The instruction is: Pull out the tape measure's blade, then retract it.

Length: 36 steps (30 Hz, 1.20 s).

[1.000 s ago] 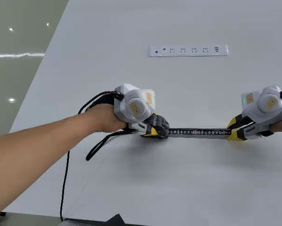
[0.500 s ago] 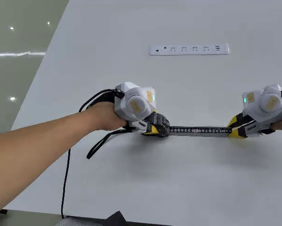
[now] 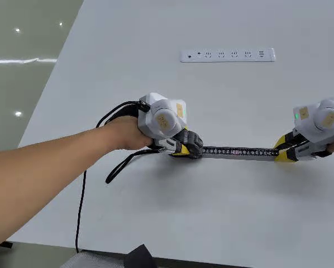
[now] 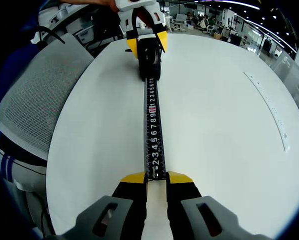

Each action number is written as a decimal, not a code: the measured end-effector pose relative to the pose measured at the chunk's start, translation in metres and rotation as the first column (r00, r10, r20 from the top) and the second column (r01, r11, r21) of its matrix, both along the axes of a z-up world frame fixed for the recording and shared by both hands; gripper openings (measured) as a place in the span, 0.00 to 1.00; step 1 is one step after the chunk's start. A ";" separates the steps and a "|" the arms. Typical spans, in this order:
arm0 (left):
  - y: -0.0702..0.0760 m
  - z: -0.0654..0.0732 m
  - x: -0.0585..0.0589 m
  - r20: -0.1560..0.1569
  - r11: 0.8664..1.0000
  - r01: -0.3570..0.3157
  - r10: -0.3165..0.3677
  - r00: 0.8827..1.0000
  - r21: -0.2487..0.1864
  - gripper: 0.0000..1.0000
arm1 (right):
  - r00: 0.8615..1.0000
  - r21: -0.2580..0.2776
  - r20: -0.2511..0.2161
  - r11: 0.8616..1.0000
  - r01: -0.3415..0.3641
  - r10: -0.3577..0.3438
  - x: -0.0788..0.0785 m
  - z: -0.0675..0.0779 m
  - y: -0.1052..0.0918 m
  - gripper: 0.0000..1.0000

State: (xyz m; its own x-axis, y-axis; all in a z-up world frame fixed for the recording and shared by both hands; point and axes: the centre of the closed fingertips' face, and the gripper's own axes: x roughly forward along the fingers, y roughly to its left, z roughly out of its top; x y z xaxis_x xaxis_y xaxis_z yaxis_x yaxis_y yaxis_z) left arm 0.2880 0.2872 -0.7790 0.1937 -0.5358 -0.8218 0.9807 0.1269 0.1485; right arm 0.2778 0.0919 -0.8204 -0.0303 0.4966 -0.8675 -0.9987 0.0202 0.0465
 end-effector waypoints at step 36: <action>0.000 0.000 0.000 -0.002 1.000 0.004 -0.004 1.000 0.007 0.28 | 0.999 -0.040 -0.004 0.998 0.041 -0.041 0.001 0.000 -0.045 0.09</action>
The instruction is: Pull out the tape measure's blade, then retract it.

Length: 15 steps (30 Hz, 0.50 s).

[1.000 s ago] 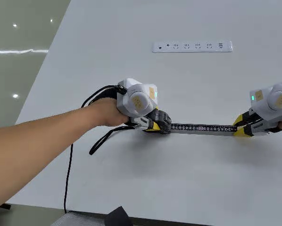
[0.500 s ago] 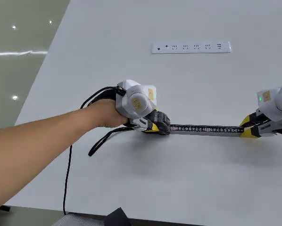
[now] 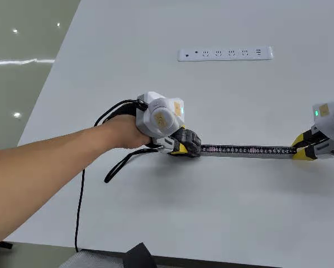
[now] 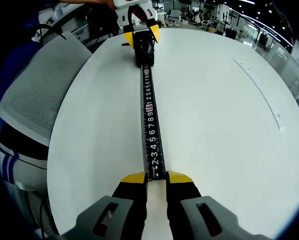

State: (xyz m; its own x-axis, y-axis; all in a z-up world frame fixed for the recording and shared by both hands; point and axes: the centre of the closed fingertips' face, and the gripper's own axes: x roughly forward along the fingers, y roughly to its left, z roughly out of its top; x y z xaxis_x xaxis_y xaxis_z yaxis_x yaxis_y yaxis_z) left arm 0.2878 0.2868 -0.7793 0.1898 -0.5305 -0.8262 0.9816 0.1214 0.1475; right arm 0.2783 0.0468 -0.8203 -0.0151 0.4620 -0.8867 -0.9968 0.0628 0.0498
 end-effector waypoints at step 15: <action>-0.002 0.000 0.001 0.014 1.000 -0.009 0.009 1.000 -0.007 0.30 | 0.998 -0.051 0.035 0.998 -0.047 0.049 -0.002 -0.001 0.003 0.12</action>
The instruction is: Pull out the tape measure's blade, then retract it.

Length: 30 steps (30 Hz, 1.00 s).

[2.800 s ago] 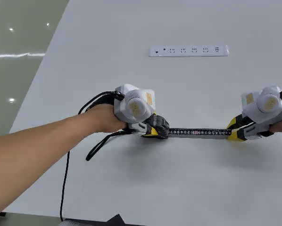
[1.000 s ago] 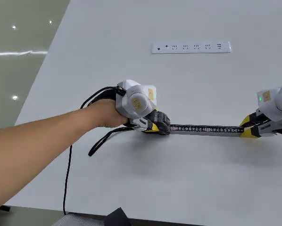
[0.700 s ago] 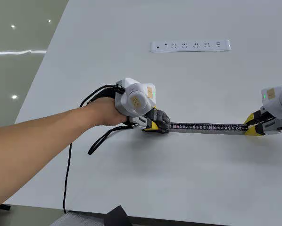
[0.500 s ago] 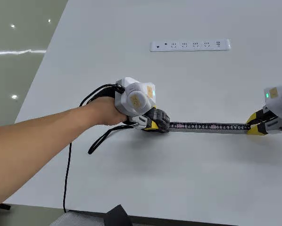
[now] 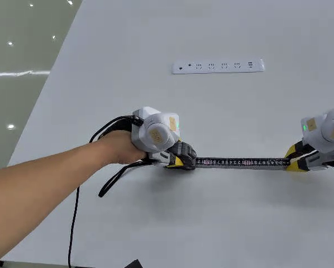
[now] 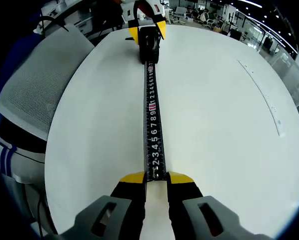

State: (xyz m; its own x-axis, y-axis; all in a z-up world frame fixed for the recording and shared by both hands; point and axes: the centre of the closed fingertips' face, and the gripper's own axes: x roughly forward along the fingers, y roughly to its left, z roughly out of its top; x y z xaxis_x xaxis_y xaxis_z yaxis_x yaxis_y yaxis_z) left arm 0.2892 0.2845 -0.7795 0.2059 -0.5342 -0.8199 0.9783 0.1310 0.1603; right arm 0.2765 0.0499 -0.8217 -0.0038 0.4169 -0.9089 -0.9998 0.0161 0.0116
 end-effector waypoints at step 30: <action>0.016 0.030 -0.006 -0.026 0.949 -0.292 0.291 0.956 -0.120 0.47 | 0.978 0.081 0.032 0.976 0.202 -0.205 0.000 0.020 -0.001 0.24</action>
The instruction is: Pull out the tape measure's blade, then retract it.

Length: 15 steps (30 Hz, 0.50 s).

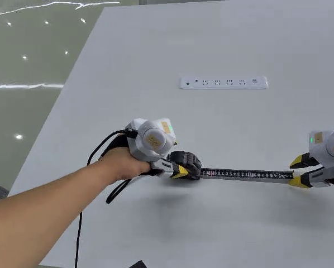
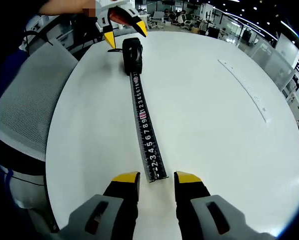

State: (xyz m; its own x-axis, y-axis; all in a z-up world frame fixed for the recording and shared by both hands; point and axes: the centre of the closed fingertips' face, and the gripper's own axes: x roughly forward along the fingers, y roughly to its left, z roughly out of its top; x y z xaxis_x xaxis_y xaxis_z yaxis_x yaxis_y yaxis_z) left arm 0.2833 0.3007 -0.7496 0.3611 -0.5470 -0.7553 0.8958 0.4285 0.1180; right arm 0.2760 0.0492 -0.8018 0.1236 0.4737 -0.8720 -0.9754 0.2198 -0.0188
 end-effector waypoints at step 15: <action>0.007 0.010 -0.023 -0.053 0.985 -0.169 0.167 0.985 -0.041 0.64 | 0.986 0.109 0.005 0.981 0.163 -0.164 -0.021 0.026 0.002 0.43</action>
